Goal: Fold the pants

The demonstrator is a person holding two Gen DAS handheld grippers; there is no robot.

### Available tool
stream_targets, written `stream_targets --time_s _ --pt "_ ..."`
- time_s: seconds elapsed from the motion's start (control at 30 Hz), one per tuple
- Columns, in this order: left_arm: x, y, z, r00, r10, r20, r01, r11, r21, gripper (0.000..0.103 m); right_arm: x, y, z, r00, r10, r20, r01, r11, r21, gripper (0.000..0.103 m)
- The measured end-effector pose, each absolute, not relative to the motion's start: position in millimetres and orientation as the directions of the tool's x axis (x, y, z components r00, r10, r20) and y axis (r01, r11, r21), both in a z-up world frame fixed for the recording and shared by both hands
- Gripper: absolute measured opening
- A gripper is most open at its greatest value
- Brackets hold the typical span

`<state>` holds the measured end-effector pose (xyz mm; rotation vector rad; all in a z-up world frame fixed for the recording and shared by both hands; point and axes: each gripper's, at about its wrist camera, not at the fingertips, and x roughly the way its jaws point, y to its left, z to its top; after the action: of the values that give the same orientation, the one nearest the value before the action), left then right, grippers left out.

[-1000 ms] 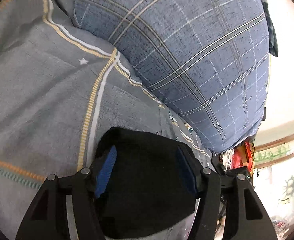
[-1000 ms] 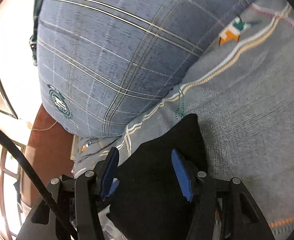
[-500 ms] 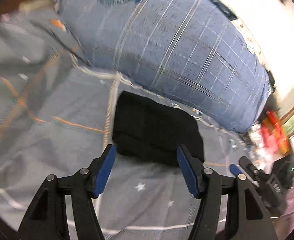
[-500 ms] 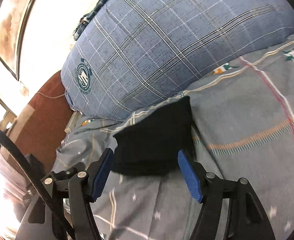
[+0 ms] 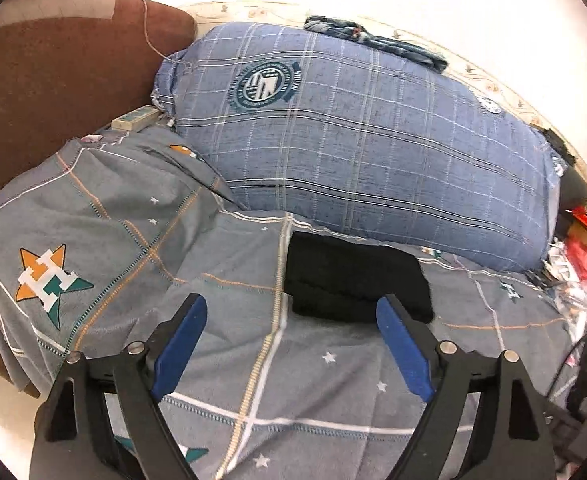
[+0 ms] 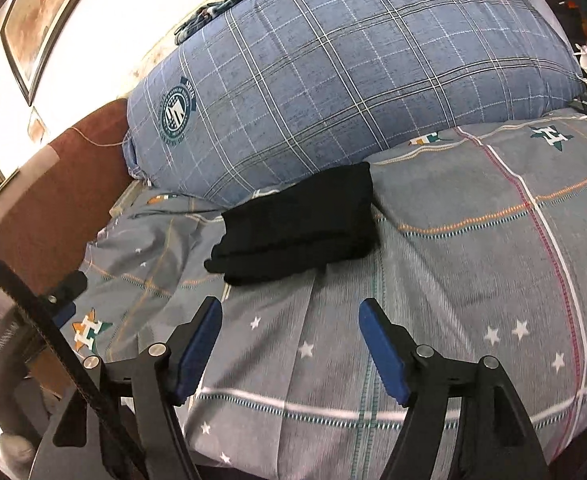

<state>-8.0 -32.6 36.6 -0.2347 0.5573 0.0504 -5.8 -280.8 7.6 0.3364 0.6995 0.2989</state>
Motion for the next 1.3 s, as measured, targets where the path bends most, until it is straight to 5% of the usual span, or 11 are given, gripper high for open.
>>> stream_targets --time_s 0.43,1.3 --pt "-47.5 -74.2 55.8 0.876 -0.008 -0.483 -0.030 0.997 -0.072 0.086 -35.3 -266.4 22.1 0.742 0.372 -0.558 -0.190 0.914 0.358 0.079" --pt "-48.0 -87.5 44.5 0.837 -0.048 -0.545 0.014 0.998 -0.067 0.087 -39.8 -262.6 19.7 0.730 0.379 -0.569 -0.186 0.911 0.368 0.082"
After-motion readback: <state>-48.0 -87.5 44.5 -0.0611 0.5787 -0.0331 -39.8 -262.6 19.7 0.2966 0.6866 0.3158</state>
